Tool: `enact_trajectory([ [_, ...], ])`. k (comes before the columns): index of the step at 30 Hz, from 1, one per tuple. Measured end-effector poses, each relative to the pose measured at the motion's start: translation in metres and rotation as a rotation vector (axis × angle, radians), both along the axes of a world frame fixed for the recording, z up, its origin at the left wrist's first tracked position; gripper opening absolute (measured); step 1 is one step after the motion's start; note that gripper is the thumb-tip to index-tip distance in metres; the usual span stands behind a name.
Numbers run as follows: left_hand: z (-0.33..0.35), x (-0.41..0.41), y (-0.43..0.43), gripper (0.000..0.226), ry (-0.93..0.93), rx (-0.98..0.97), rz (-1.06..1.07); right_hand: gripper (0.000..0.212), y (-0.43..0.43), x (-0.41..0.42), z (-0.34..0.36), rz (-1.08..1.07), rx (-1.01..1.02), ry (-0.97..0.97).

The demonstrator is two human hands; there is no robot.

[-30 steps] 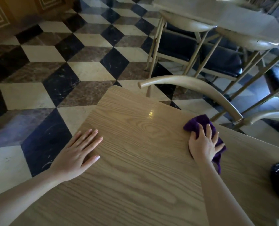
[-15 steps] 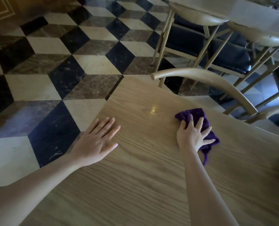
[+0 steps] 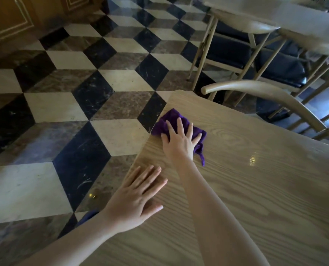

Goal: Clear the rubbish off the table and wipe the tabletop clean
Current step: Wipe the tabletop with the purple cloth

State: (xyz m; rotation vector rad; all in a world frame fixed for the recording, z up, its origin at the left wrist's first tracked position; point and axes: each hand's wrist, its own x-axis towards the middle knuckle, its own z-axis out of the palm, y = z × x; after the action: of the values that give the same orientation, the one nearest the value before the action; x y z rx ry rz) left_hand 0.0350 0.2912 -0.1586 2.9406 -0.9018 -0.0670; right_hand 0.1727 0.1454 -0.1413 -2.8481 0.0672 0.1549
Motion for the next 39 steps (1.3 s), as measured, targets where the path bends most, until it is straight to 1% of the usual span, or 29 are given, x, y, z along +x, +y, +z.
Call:
enact_trajectory([
  [6, 0.002, 0.001, -0.001, 0.063, 0.023, -0.001, 0.007, 0.051, -0.019, -0.020, 0.002, 0.119, -0.031, -0.043],
  [8, 0.002, 0.001, 0.000, 0.063, 0.020, -0.003, 0.004, 0.051, -0.033, -0.021, 0.002, 0.116, -0.036, -0.053],
  [17, 0.002, 0.001, 0.001, 0.063, 0.009, -0.006, -0.002, 0.048, -0.116, -0.039, -0.002, -0.150, -0.007, -0.068],
  [23, 0.000, 0.002, 0.001, 0.062, 0.004, 0.008, -0.004, 0.048, -0.197, -0.075, 0.000, -0.385, -0.023, -0.045],
  [25, 0.000, 0.002, 0.001, 0.062, 0.003, 0.010, -0.006, 0.048, -0.218, -0.089, 0.000, -0.430, -0.027, -0.041],
  [32, 0.003, 0.002, 0.000, 0.063, 0.000, 0.041, -0.012, 0.048, -0.238, -0.116, 0.000, -0.492, -0.028, -0.042],
  [39, 0.001, 0.003, 0.001, 0.064, 0.005, 0.051, -0.003, 0.048, -0.249, -0.163, 0.000, -0.735, -0.039, -0.024],
])
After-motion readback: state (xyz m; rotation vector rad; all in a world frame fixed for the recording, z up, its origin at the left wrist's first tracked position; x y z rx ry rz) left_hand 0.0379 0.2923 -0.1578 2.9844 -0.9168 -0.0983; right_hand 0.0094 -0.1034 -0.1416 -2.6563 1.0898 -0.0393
